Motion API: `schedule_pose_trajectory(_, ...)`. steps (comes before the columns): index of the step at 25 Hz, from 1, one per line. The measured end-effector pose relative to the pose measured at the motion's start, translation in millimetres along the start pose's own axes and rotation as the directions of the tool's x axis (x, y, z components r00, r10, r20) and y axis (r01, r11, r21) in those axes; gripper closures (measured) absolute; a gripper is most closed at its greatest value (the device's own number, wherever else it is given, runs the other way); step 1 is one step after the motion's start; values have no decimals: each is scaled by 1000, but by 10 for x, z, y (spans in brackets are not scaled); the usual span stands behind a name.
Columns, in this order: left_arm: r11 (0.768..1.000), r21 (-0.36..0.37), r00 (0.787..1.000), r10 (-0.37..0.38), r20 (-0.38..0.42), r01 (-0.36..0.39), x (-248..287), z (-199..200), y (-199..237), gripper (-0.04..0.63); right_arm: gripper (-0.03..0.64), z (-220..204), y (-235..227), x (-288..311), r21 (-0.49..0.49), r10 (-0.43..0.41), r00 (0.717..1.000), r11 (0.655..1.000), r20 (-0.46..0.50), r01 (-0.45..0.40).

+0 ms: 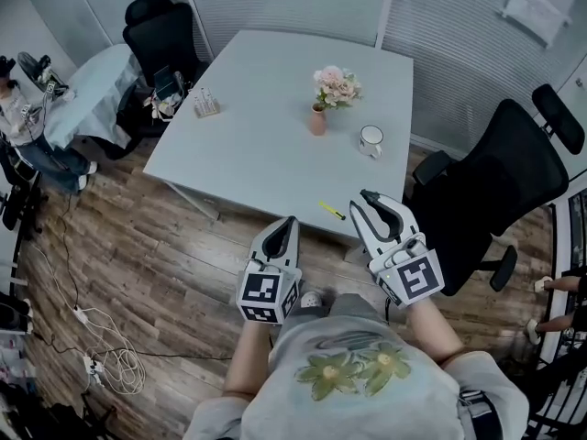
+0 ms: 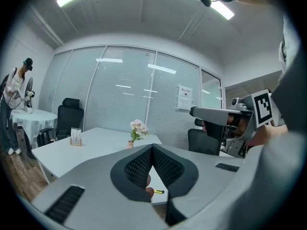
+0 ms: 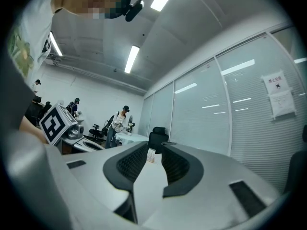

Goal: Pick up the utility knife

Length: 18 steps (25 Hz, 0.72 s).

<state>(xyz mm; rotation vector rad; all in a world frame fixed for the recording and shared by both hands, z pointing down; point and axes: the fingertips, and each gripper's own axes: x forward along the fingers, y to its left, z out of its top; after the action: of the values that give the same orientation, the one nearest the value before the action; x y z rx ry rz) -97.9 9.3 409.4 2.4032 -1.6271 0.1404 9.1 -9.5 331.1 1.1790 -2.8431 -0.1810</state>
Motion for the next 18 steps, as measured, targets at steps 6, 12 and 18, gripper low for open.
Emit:
schedule_pose_trajectory(6, 1000, -11, 999, -24, -25, 23, 116, -79, 152, 594, 443, -79, -74, 166, 26, -22, 1000, 999, -3, 22)
schedule_pose_trajectory(12, 999, -31, 999, -15, -39, 14, 353, -126, 303, 594, 419, -225, -231, 342, 31, -13, 1000, 999, -21, 14)
schedule_pose_trajectory(18, 999, -35, 999, -1, -46, -1, 644, -84, 429, 594, 419, -467, -402, 581, 26, 16, 997, 1000, -78, -14)
